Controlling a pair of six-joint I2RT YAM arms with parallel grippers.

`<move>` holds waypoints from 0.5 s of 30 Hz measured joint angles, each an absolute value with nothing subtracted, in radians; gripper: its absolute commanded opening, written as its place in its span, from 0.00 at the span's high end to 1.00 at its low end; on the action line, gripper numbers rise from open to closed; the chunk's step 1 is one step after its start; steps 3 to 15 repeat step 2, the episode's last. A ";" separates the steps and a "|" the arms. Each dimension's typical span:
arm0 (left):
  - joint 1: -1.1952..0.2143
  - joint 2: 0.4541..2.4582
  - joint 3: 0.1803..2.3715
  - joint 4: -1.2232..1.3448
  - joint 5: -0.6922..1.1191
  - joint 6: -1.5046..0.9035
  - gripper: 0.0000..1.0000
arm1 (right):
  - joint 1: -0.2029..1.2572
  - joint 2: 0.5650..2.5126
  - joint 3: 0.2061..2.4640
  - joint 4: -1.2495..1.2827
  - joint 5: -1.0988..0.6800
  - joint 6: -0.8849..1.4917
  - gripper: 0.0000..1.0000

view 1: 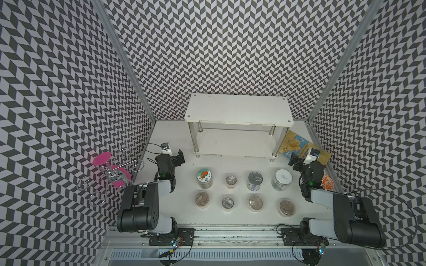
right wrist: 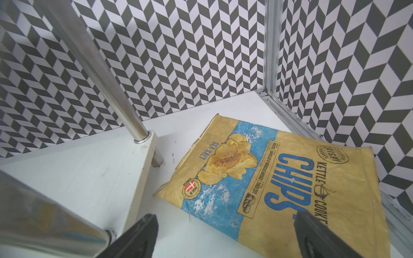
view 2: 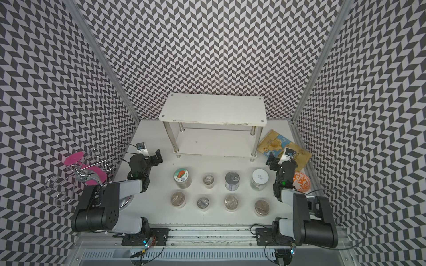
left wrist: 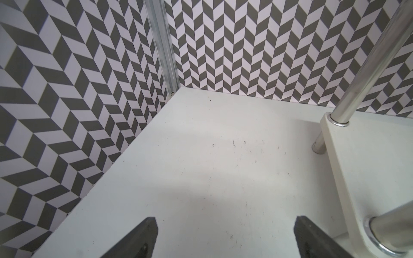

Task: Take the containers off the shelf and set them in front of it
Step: Reset both arms

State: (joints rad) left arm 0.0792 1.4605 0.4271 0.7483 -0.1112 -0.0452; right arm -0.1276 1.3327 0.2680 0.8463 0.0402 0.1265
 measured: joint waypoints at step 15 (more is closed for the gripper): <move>0.079 1.460 0.427 0.765 -0.110 -0.041 0.00 | -0.126 1.334 0.268 0.878 0.033 0.122 0.00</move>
